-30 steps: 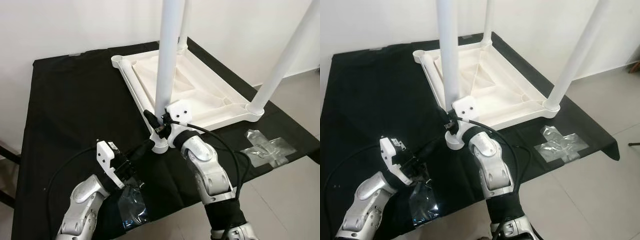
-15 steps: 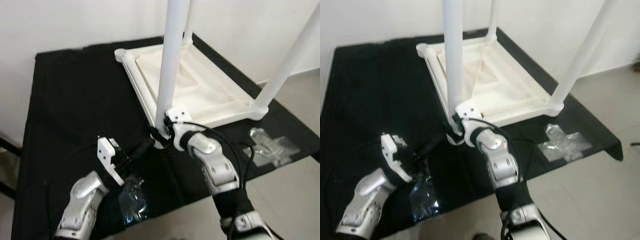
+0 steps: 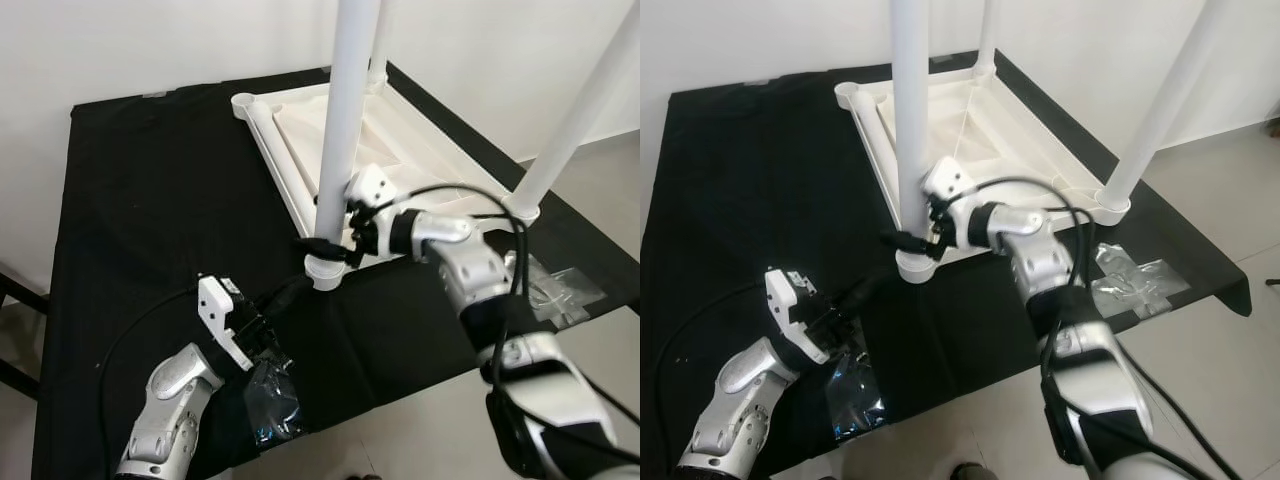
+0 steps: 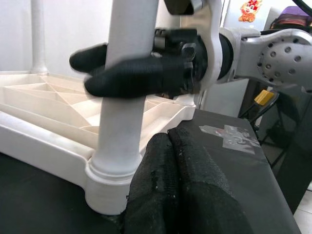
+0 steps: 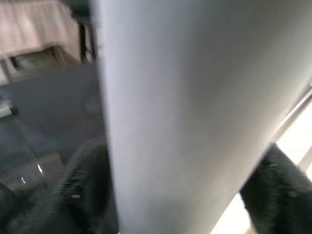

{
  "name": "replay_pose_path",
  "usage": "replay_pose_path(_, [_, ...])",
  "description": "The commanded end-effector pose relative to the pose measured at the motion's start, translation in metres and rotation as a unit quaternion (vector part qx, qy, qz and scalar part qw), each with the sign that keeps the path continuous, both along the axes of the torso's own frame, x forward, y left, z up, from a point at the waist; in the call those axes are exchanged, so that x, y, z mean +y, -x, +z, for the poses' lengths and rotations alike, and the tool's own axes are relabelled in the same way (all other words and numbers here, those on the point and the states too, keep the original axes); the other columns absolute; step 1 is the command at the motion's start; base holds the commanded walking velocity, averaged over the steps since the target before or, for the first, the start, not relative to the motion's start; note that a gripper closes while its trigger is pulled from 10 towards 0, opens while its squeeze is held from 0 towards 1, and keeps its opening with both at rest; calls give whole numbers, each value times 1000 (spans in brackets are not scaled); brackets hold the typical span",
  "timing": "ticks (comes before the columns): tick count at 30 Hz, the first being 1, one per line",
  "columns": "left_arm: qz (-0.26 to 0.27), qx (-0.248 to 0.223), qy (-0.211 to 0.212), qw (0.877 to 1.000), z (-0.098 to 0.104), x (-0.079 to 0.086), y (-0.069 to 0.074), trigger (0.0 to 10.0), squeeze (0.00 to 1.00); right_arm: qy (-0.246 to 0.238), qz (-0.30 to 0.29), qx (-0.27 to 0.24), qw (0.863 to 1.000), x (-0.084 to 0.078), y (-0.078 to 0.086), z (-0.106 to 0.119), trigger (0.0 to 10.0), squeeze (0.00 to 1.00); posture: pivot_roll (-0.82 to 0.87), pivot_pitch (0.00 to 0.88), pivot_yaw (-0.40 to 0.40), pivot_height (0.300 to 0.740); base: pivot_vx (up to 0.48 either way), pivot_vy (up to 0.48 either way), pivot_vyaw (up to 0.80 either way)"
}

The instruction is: Building children table

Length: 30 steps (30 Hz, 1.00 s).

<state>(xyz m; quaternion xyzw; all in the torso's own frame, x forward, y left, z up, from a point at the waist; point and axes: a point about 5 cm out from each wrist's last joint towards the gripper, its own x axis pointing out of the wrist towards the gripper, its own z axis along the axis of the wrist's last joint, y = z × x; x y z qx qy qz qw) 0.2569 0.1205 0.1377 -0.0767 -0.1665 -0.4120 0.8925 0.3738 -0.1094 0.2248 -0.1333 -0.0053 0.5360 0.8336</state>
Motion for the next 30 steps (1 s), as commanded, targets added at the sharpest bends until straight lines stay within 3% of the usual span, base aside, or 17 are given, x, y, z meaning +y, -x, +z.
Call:
replay_pose_path(1, [-2,4,0,1000,-3,-1,3,10000,0,-13,8,21,1000,-3,-1,-6,0,0,41,132,-39,740,0,0,0])
replay_pose_path(10, [-3,4,2,1000,-2,-2,5,10000,0,2,-10,45,999,-16,-2,-26,0,0,37,141,-39,740,0,0,0])
replay_pose_path(12, [-3,4,3,1000,-2,-2,5,10000,0,9,-69,61,996,-25,-4,-42,0,0,32,145,-46,740,0,0,0])
replay_pose_path(14, [-3,4,3,1000,-1,-2,5,10000,0,15,-89,64,994,-28,-4,-47,0,0,32,145,-46,740,0,0,0])
replay_pose_path(16, [-2,4,4,1000,-1,-1,5,10000,0,20,-163,83,983,-35,-2,-64,0,0,31,148,-48,740,0,0,0])
replay_pose_path(17, [-2,4,4,1000,-1,-1,5,10000,0,1,-276,96,956,-41,-2,-75,0,0,27,155,-46,740,0,0,0])
replay_pose_path(18, [-2,4,4,1000,-1,-1,5,10000,0,1,-276,96,956,-41,-2,-75,0,0,27,155,-46,740,0,0,0])
replay_pose_path(19, [-1,4,3,1000,0,0,5,10000,0,-41,-433,100,895,-52,3,-86,0,0,20,161,-43,740,0,0,0])
replay_pose_path(20, [-1,4,3,1000,0,0,5,10000,0,-41,-433,100,895,-52,3,-86,0,0,20,161,-43,740,0,0,0])
replay_pose_path(21, [-1,3,2,1000,0,1,5,10000,0,-57,-512,106,851,-55,20,-96,0,0,20,161,-43,740,0,0,0])
replay_pose_path(22, [-1,3,2,1000,0,3,5,10000,0,-73,-531,123,835,-45,42,-104,0,0,10,165,-28,740,0,0,0])
replay_pose_path(24, [-1,3,2,1000,0,3,5,10000,0,-73,-531,123,835,-45,42,-104,0,0,10,165,-28,740,0,0,0])
replay_pose_path(26, [-2,4,2,1000,0,3,4,10000,0,-63,-471,119,872,-24,62,-100,0,0,1,157,-23,740,0,0,0])
replay_pose_path(30, [-3,5,2,1000,0,3,3,10000,0,-41,-452,105,885,-23,60,-96,0,0,5,152,-28,740,0,0,0])
